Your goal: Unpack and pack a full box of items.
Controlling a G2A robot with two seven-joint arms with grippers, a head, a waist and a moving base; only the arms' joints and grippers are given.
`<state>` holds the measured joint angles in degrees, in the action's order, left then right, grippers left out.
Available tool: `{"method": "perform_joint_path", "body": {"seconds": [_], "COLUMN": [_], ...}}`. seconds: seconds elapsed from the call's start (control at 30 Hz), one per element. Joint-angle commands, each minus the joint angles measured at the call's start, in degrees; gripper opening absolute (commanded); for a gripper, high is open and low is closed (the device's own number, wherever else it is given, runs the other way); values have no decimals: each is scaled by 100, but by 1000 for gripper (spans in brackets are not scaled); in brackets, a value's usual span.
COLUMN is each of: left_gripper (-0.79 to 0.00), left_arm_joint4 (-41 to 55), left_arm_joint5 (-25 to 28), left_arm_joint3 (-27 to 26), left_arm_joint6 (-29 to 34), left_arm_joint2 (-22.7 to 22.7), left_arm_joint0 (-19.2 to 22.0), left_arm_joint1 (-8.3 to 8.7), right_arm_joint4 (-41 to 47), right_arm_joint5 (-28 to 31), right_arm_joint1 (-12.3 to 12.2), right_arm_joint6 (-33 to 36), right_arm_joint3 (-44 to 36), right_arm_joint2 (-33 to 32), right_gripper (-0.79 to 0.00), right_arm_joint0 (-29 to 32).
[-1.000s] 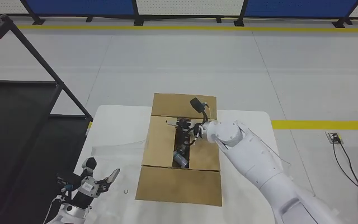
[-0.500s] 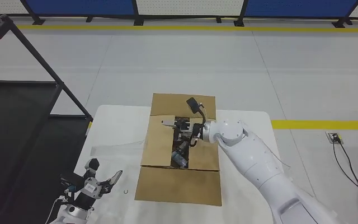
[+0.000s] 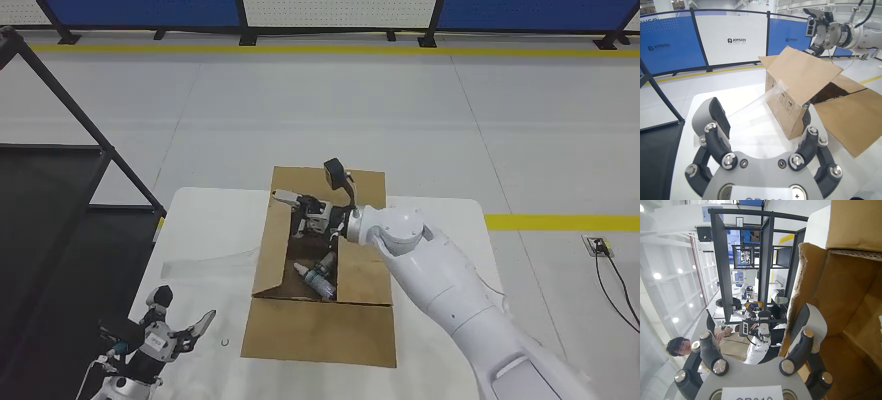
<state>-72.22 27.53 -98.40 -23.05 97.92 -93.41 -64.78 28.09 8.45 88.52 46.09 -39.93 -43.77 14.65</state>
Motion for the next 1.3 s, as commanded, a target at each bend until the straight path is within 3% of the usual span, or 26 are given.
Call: {"method": "perform_joint_path", "body": {"seconds": [0.0,0.53,0.8,1.07,1.27], "left_gripper": [0,0,0,0,0], "left_arm_joint4": [-103,233,605,675,744], "left_arm_joint5": [-34,-894,-1221,-1409,-1392], "left_arm_joint3": [-121,-524,-429,-109,180], "left_arm_joint6": [-57,345,739,1125,1181], "left_arm_joint2": [4,-378,-454,-485,-356], "left_arm_joint0": [-91,146,516,870,917], "left_arm_joint1": [0,-99,-140,-157,-152], "right_arm_joint4": [-52,-90,43,91,186], "right_arm_joint5": [-85,55,395,1033,1681], "right_arm_joint1": [91,863,1196,1338,1228], "right_arm_joint6": [-207,-1037,-706,-84,261], "right_arm_joint3": [-92,397,981,1447,1591], "right_arm_joint2": [107,736,834,733,412], "right_gripper": [0,0,0,0,0], "right_arm_joint0": [-13,-269,-390,-522,-578]}}
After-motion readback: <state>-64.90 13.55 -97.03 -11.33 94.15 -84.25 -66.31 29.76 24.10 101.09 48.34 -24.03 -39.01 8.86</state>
